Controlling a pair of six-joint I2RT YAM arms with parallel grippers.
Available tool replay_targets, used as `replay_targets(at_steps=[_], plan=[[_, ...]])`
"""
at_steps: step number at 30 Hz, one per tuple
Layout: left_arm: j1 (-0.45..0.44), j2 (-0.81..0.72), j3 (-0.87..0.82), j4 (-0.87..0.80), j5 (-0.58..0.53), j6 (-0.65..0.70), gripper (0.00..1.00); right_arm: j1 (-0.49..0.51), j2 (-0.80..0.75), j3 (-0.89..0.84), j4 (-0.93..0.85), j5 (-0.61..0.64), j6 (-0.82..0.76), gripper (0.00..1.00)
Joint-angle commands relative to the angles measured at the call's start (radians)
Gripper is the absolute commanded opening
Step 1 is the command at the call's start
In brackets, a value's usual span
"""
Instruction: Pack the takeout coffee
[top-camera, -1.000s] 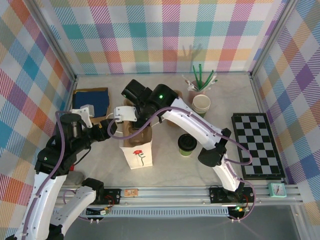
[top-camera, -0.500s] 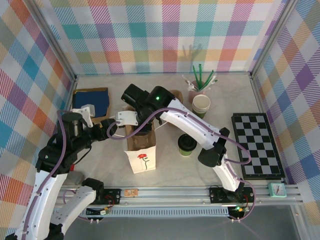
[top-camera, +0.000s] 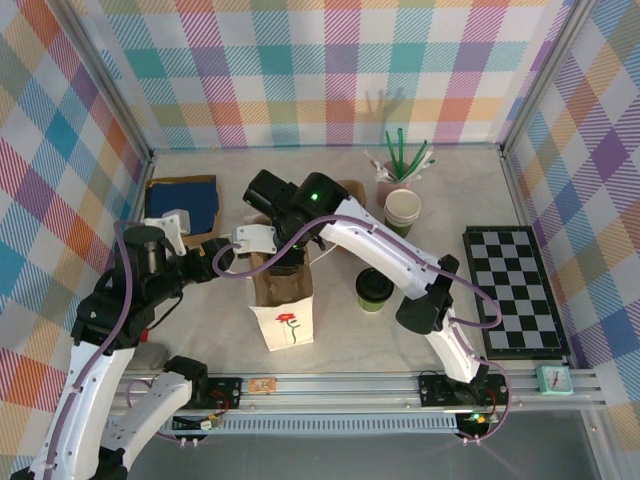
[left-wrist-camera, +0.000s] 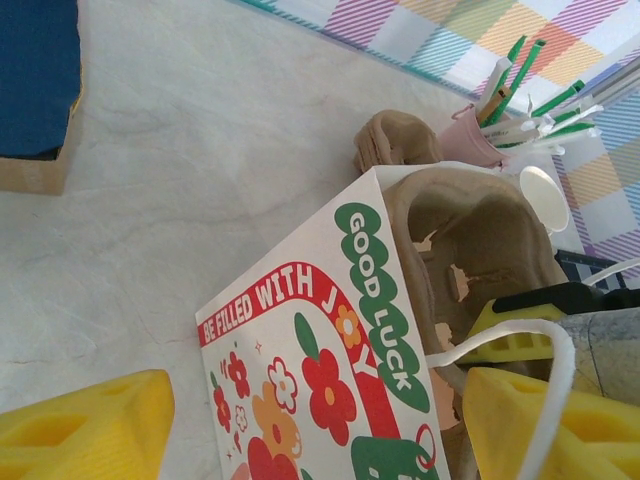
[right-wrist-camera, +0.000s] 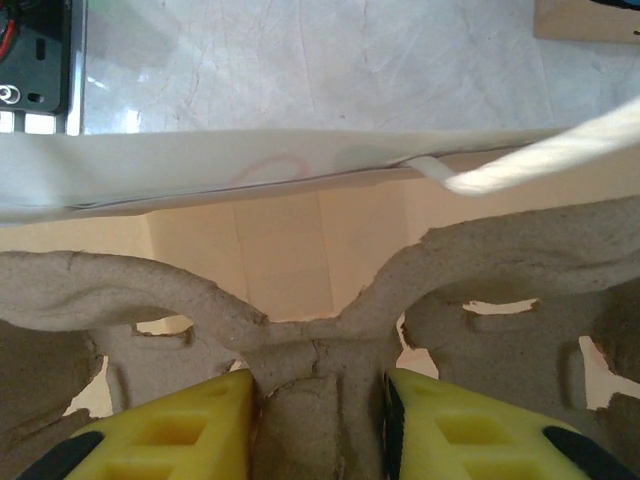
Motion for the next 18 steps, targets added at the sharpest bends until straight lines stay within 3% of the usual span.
replay_targets(at_steps=[1,10,18], plan=[[0.011,-0.004,-0.016,0.049,-0.003,0.007,0.76,0.027,0.014,-0.019,-0.031,-0.104,-0.005,0.36],[0.011,-0.008,-0.028,0.055,-0.001,0.002,0.75,0.017,0.037,-0.075,0.008,-0.127,0.003,0.30],[0.011,-0.019,-0.032,0.053,-0.015,0.004,0.75,0.016,-0.009,-0.217,0.166,-0.068,0.003,0.32]])
